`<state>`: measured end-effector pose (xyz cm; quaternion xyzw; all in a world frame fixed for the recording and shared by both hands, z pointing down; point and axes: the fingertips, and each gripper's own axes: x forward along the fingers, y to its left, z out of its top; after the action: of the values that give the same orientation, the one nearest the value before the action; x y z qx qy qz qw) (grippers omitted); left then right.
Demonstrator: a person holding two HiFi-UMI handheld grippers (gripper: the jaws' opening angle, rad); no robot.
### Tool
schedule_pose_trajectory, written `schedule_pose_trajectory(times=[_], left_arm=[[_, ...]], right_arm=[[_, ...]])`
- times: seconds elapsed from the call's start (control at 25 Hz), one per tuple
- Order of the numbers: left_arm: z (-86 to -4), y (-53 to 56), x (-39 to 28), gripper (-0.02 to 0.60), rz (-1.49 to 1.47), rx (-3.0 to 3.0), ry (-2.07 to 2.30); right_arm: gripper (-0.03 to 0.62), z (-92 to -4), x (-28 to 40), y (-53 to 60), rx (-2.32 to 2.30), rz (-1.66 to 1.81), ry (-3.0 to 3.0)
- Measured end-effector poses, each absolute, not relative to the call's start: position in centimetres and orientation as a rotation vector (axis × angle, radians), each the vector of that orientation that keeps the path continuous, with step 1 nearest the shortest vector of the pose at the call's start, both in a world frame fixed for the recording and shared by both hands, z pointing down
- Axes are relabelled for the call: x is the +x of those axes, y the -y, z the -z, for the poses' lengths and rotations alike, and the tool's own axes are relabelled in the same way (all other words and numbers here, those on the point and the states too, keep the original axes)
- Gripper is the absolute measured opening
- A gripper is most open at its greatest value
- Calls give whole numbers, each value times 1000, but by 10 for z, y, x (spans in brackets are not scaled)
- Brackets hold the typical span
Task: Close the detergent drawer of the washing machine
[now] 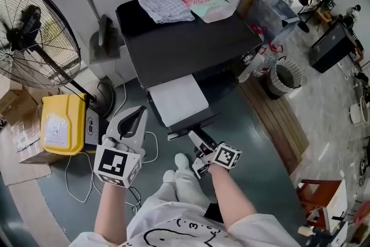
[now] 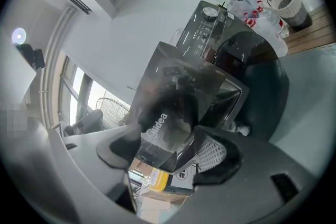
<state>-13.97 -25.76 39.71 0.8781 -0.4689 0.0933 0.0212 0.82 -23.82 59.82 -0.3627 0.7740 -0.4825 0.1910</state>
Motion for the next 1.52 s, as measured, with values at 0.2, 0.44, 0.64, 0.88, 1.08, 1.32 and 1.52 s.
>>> schedule_pose_trajectory(times=[0.2,0.44,0.64,0.88,1.08,1.32,1.52], left_arm=[[-403,263,-137,17,-314,2696,1471],[-400,278,-131,17,-317,2689,1500],[-400,291,-130,17,-311,2676,1517],[-400,305,-128,17,-311,2663,1536],[-399,310,-132,17,-317,2650,1560],[-398,316,-139,17,-328,2633,1598],[-394,321,-145,17,-345,2626,1623]], right_arm=[[298,-607,2,240,-1017,1415,-2180],[298,-608,-1,248,-977,1439,-2203],[296,-605,-3,257,-944,1461,-2226],[296,-607,-7,271,-930,1483,-2252],[296,-604,-12,283,-915,1496,-2274],[296,-603,-19,300,-934,1492,-2283],[296,-603,-26,317,-960,1497,-2301]])
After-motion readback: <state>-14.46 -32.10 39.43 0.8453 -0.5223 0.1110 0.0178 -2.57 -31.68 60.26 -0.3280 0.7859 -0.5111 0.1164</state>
